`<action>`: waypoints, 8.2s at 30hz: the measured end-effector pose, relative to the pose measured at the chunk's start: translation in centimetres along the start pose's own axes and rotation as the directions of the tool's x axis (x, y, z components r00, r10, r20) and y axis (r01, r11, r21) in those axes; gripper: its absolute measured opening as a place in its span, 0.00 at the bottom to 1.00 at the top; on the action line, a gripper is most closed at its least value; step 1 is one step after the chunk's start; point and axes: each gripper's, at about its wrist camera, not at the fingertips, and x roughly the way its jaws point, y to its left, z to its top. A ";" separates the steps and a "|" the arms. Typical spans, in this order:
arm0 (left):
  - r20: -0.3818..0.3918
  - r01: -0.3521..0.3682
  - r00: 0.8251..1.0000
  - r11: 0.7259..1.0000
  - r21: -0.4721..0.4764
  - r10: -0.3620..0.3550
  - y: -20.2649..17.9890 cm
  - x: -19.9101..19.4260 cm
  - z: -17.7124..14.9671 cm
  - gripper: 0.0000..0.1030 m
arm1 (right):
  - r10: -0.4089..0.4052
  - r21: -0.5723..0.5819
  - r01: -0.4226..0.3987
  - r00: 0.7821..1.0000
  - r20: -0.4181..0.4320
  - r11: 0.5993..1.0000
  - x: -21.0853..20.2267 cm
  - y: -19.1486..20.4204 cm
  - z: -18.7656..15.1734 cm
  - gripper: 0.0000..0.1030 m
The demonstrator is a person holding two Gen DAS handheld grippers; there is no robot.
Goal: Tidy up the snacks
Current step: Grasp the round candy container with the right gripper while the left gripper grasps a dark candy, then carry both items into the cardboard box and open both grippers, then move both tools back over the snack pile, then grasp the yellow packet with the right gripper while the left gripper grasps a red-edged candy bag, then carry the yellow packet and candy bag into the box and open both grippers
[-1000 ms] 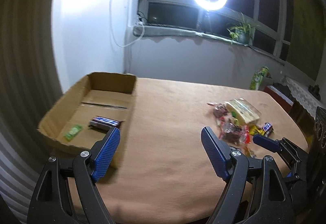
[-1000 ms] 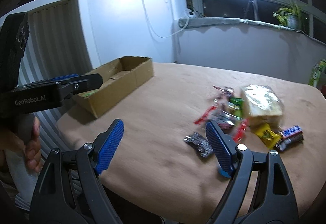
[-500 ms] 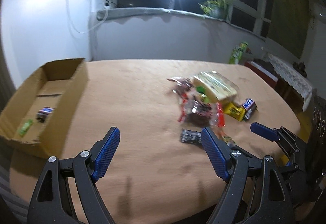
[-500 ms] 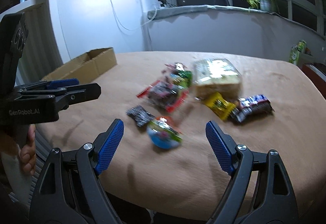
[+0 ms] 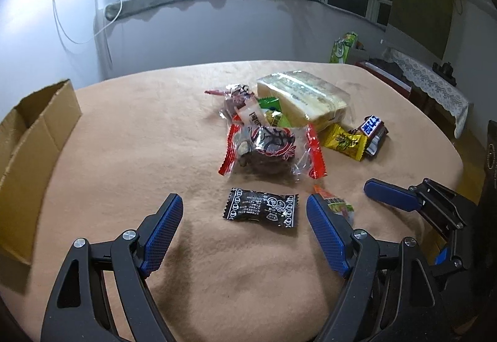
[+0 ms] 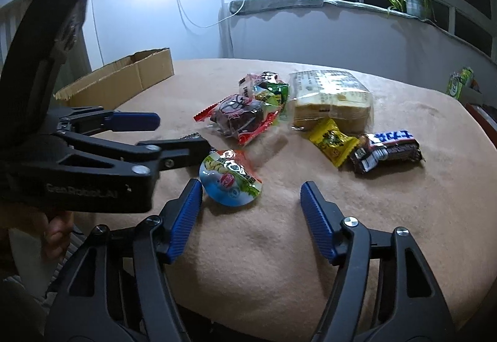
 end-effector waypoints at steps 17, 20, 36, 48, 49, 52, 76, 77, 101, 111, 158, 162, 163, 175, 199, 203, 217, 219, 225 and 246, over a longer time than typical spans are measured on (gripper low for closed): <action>-0.003 0.066 0.998 0.998 0.001 -0.066 1.1 1.3 0.3 0.08 | 0.014 -0.035 -0.014 1.000 0.013 0.999 0.4 0.5 0.5 0.36; 0.000 0.077 0.997 0.997 -0.015 -0.077 1.3 1.2 0.2 0.08 | 0.011 -0.028 -0.010 1.000 0.025 1.000 -0.1 0.3 0.5 0.36; 0.052 0.076 0.996 0.997 -0.029 -0.074 1.7 -1.3 0.3 0.08 | -0.002 -0.009 0.003 0.997 0.075 1.000 -2.0 0.0 1.3 0.36; 0.153 0.043 0.988 0.998 -0.049 -0.035 3.8 -6.1 0.8 0.08 | -0.008 -0.060 0.015 0.993 0.114 0.998 -3.5 2.6 4.1 0.36; 0.162 0.042 0.986 0.998 -0.053 -0.033 4.1 -6.5 0.9 0.08 | -0.010 -0.066 0.018 0.993 0.117 0.998 -3.5 2.9 4.4 0.36; 0.192 0.033 0.981 0.997 -0.069 -0.019 5.4 -7.9 0.9 0.08 | -0.011 -0.083 0.022 0.992 0.130 0.996 -3.9 4.1 5.5 0.36; 0.277 -0.088 0.945 0.953 -0.288 0.171 19.4 -13.5 -1.9 0.08 | 0.114 -0.298 -0.074 0.986 0.118 0.952 1.1 16.8 11.7 0.36; 0.274 -0.097 0.945 0.950 -0.295 0.182 19.9 -13.5 -2.0 0.08 | 0.127 -0.306 -0.087 0.985 0.116 0.948 1.6 17.5 11.9 0.36; 0.206 -0.155 0.948 0.919 -0.363 0.242 25.9 -11.0 -2.6 0.08 | 0.293 -0.391 -0.237 0.952 0.089 0.889 9.5 25.9 15.5 0.36; 0.211 -0.251 0.913 0.888 -0.385 0.349 25.2 -12.7 -3.6 0.78 | 0.258 -0.374 -0.208 0.962 0.090 0.904 8.1 24.6 13.7 0.66; 0.049 0.008 0.999 0.999 -0.046 -0.006 1.9 -1.8 2.6 0.78 | 0.004 0.176 0.001 1.000 -0.029 0.984 0.1 -4.4 1.9 0.76; 0.014 0.038 0.999 0.999 -0.037 -0.037 0.9 0.0 2.7 0.78 | 0.000 0.166 0.006 0.999 -0.040 0.986 0.6 -5.2 1.7 0.76; 0.008 0.043 0.999 0.998 -0.037 -0.042 0.8 0.4 2.8 0.78 | 0.005 0.164 0.002 0.999 -0.042 0.987 0.7 -5.3 1.7 0.76; -0.042 0.089 0.995 0.994 -0.063 -0.092 0.8 3.2 3.3 0.78 | 0.013 0.118 -0.006 0.998 -0.060 0.993 2.1 -6.7 2.9 0.71; -0.049 0.211 0.975 0.972 -0.105 -0.217 1.1 3.9 3.9 0.48 | 0.033 0.078 -0.027 0.997 -0.070 0.997 2.4 -6.3 3.3 0.13; -0.034 0.204 0.978 0.976 -0.081 -0.207 0.8 3.2 3.4 0.43 | 0.021 0.100 -0.016 0.999 -0.049 0.995 1.9 -6.4 3.1 0.12; 0.077 0.156 0.986 0.981 -0.113 -0.147 2.2 -1.8 2.9 0.41 | -0.005 0.117 0.002 1.000 0.025 0.993 -1.9 -5.4 3.8 0.12; 0.098 0.147 0.986 0.982 -0.114 -0.136 2.6 -2.8 2.8 0.41 | -0.010 0.108 0.006 0.999 0.038 0.994 -2.5 -4.8 4.2 0.12; 0.149 0.126 0.983 0.984 -0.123 -0.107 3.7 -5.5 2.3 0.41 | -0.022 0.072 0.017 0.997 0.076 0.997 -4.4 -2.8 5.5 0.12; 0.298 0.034 0.953 0.965 -0.261 0.048 13.0 -12.7 -0.3 0.41 | 0.042 -0.120 -0.029 0.994 0.103 0.992 -3.5 8.4 10.6 0.12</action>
